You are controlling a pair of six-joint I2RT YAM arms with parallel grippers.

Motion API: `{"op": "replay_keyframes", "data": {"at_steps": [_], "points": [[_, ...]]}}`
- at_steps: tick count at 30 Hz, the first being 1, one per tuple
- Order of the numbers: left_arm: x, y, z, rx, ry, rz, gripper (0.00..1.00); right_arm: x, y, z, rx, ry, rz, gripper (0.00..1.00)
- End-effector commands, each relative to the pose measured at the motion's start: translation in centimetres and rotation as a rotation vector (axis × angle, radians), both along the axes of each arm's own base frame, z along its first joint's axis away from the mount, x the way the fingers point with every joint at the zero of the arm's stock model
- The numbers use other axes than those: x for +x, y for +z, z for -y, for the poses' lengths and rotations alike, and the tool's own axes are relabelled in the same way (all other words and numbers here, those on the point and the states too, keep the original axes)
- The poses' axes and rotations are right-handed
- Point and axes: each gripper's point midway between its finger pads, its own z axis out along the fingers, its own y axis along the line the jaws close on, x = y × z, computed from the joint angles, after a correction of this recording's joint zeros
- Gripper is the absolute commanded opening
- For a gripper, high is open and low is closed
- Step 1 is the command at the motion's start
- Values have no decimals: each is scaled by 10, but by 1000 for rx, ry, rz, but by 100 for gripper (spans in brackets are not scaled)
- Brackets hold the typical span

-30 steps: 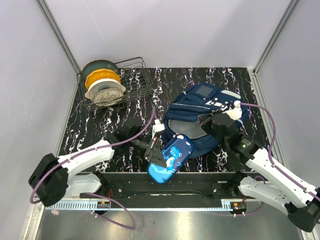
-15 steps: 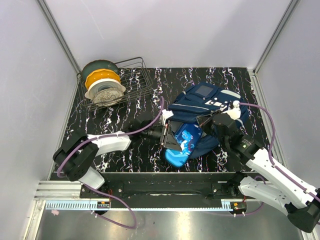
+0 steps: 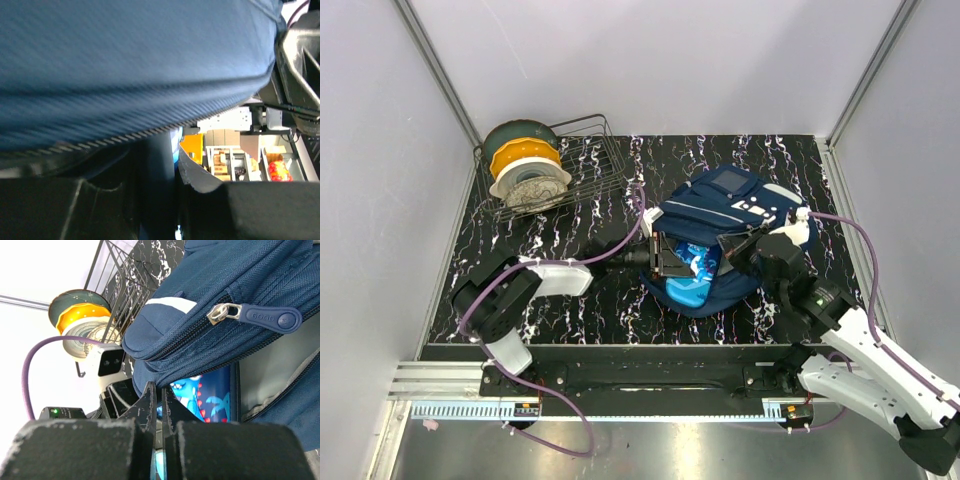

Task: Pack the student bag
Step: Place the stationery in the student bag.

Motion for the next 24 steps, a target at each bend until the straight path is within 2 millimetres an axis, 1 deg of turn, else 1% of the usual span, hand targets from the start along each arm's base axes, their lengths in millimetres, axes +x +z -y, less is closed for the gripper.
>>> {"op": "replay_keyframes", "data": {"at_steps": [1,3,4,5,7,8,9,10,11,13,14,15,16,17,18,19,20,21,22,23,24], "points": [[38,65,9,-219,142,178,3,-7,33,-8,92,50,69,0],[41,63,12,-215,150,178,6,-7,32,-10,90,57,66,0],[41,64,15,-215,153,180,10,-7,32,-11,94,60,64,0],[42,60,16,-197,159,178,12,-7,34,-12,102,62,66,0],[45,62,19,-195,179,187,19,-6,35,-14,111,70,72,0],[46,63,18,-194,191,193,23,-6,36,-15,115,70,72,0],[49,63,18,-190,216,194,25,-6,36,-15,114,71,72,0],[48,63,18,-188,225,197,27,-6,36,-16,117,74,72,0],[50,63,18,-186,237,209,32,-6,35,-16,116,75,71,0],[55,65,18,-187,265,220,34,-6,35,-18,118,84,68,0],[56,60,21,-182,261,213,36,-6,34,-19,117,85,66,0],[57,67,24,-202,247,223,37,-6,32,-20,116,88,61,0],[57,67,26,-210,240,218,38,-6,31,-20,117,89,59,0],[57,65,29,-219,230,201,44,-6,31,-21,117,90,59,0],[56,68,32,-230,212,200,50,-6,32,-21,120,90,59,0],[56,68,33,-226,196,192,53,-6,33,-19,119,85,64,0],[52,62,34,-192,158,176,55,-6,34,-18,122,79,66,0],[51,66,34,-189,141,187,59,-6,37,-15,129,70,76,0],[50,70,32,-181,130,195,61,-5,37,-12,125,55,81,0],[45,53,30,-102,93,182,63,-4,37,-9,122,41,83,0],[45,52,30,-69,78,195,65,-5,38,-7,120,35,89,0]]}}
